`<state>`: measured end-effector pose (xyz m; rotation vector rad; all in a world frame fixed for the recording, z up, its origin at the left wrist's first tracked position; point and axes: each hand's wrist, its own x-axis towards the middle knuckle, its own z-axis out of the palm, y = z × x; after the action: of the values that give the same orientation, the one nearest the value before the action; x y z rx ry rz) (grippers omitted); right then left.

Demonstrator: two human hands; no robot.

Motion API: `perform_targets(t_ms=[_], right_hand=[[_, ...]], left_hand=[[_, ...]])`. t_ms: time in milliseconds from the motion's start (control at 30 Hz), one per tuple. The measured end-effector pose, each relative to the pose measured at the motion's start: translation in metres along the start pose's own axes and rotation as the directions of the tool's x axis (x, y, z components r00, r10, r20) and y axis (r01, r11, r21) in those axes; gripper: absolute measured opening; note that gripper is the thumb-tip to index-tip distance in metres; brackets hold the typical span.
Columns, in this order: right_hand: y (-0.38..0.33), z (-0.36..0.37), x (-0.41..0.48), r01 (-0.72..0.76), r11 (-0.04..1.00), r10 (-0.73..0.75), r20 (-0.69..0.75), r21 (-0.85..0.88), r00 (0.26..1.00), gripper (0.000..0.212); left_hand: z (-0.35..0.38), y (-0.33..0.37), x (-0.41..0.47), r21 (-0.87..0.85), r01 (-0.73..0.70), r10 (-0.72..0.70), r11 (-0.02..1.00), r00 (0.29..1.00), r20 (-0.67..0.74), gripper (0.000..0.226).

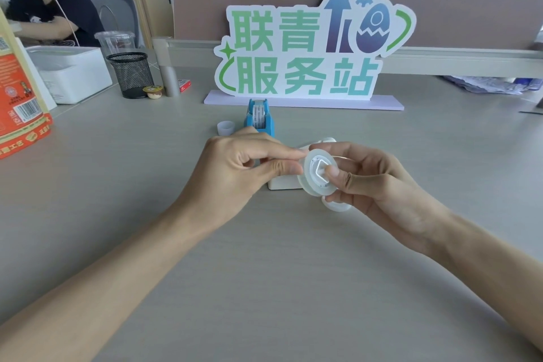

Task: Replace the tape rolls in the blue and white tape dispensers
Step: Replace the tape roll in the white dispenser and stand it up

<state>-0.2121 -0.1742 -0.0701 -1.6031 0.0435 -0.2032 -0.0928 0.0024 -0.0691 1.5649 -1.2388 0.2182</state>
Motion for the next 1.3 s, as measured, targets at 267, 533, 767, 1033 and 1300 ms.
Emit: perform_targets(t_ms=[267, 533, 767, 1033, 1300], right_hand=[[-0.002, -0.002, 0.002, 0.063, 0.996, -0.055, -0.139, 0.056, 0.989, 0.033], [-0.001, -0.005, 0.008, 0.226, 0.824, -0.411, -0.273, -0.52, 0.87, 0.016], [0.01, -0.014, 0.026, 0.271, 0.704, -0.558, -0.276, -0.656, 0.783, 0.023], [0.02, -0.018, 0.034, 0.208, 0.714, -0.511, -0.294, -0.669, 0.808, 0.025], [0.018, -0.016, 0.031, 0.202, 0.71, -0.512, -0.297, -0.674, 0.806, 0.026]], left_hand=[[0.001, 0.005, -0.002, 0.06, -0.009, 0.012, 0.998, 0.998, -0.062, 0.003], [0.009, -0.015, -0.003, 0.399, -0.173, 0.232, 0.9, 0.967, -0.104, 0.012], [0.024, -0.038, 0.009, 0.515, -0.127, 0.224, 0.848, 0.966, -0.131, 0.012], [0.025, -0.044, 0.012, 0.484, -0.069, 0.147, 0.872, 0.981, -0.125, 0.01], [0.024, -0.037, 0.011, 0.498, -0.053, 0.13, 0.866, 0.984, -0.121, 0.011]])
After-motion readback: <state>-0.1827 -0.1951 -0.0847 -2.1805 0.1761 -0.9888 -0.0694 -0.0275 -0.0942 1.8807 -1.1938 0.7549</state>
